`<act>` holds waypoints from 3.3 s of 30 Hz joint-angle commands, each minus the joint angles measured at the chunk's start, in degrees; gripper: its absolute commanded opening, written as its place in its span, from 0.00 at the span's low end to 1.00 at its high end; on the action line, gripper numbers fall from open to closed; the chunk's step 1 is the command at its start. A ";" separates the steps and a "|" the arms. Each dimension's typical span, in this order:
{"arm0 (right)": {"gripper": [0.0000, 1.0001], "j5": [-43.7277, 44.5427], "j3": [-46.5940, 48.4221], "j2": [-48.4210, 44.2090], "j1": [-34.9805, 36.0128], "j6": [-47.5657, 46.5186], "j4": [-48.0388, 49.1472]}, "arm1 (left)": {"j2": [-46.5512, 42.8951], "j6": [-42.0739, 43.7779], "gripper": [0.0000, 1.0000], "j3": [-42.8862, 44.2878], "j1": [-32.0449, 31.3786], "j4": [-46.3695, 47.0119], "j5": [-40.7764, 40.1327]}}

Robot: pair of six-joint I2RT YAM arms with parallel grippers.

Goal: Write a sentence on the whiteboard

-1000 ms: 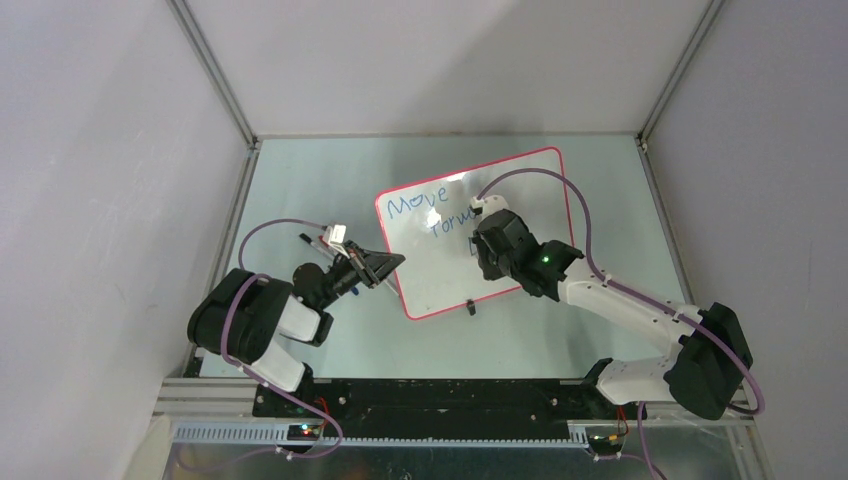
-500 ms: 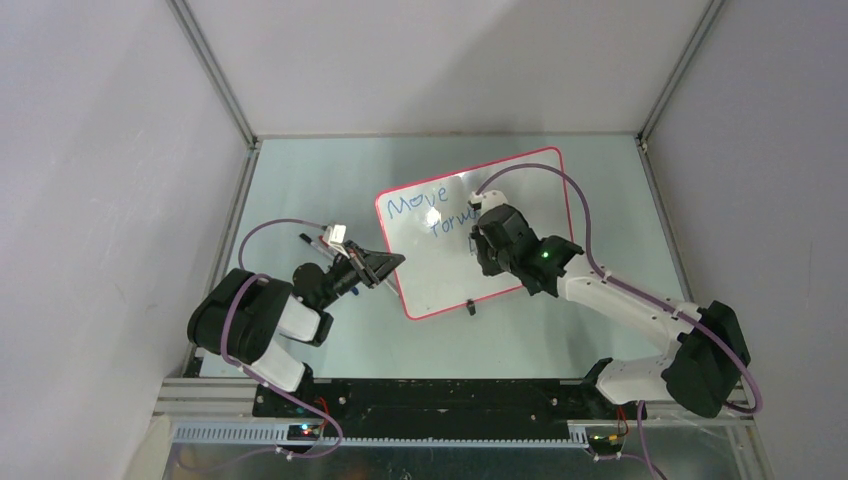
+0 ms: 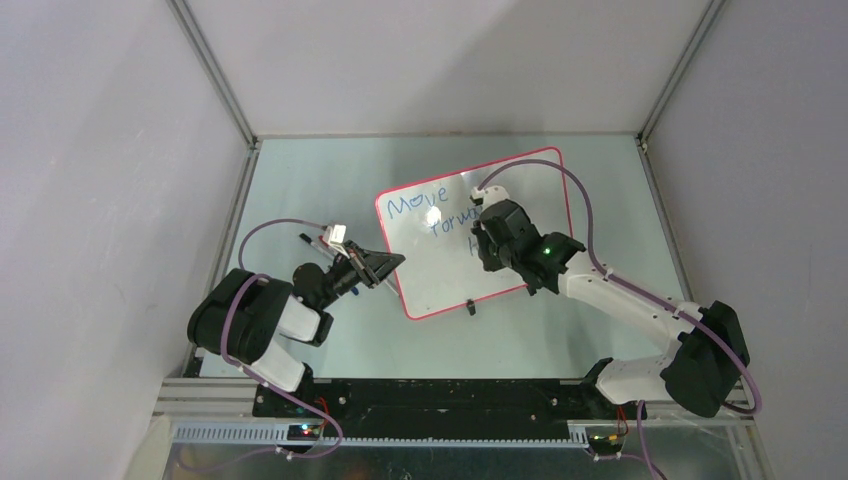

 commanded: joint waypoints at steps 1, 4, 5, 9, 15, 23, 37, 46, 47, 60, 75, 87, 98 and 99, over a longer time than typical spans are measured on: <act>0.00 1.57 2.24 0.14 -1.19 -0.90 2.10 | -0.57 3.22 0.00 0.74 -0.68 1.41 -0.88; 0.00 1.71 2.24 -0.07 -1.45 -0.71 1.57 | -0.60 3.22 0.00 0.79 -0.68 1.41 -0.90; 0.00 1.76 2.24 -0.08 -1.58 -0.70 1.27 | -0.62 3.22 0.00 0.75 -0.67 1.41 -0.93; 0.00 1.85 2.22 0.03 -1.70 -0.40 0.33 | -0.62 3.22 0.00 0.80 -0.76 1.42 -0.89; 0.00 2.38 1.95 0.07 -1.69 -0.23 -0.63 | -0.70 3.22 0.00 0.67 -0.74 1.46 -0.87; 0.00 2.52 1.09 -0.51 -1.69 0.00 -1.07 | -0.80 3.30 0.00 0.57 -0.69 1.42 -0.87; 0.00 2.56 -0.10 -0.21 -0.74 0.04 -1.68 | -0.80 3.31 0.00 0.58 -0.74 1.41 -0.94; 0.00 2.92 -1.05 -0.67 -0.25 0.09 -2.10 | -0.85 3.31 0.00 0.58 -0.71 1.46 -1.02; 0.00 2.83 -1.12 -0.70 -0.14 0.25 -2.08 | -0.92 3.31 0.00 0.57 -0.75 1.43 -1.04; 0.00 1.41 -1.38 0.64 2.44 0.65 -0.03 | -0.78 3.31 0.00 0.56 -0.76 1.41 -0.97; 0.00 0.78 -0.15 -4.04 2.49 -0.17 -0.45 | -0.76 3.31 0.00 0.64 -0.69 1.41 -1.07; 0.00 2.30 -0.27 -6.37 -0.68 0.03 -1.16 | -0.80 3.23 0.00 0.66 -0.68 1.41 -1.01; 0.00 2.96 -3.38 -7.78 -1.86 1.03 2.17 | -0.58 3.18 0.00 0.74 -0.70 1.46 -0.96; 0.00 2.82 -3.47 -7.73 -1.86 1.05 2.21 | -0.61 3.21 0.00 0.74 -0.70 1.42 -0.96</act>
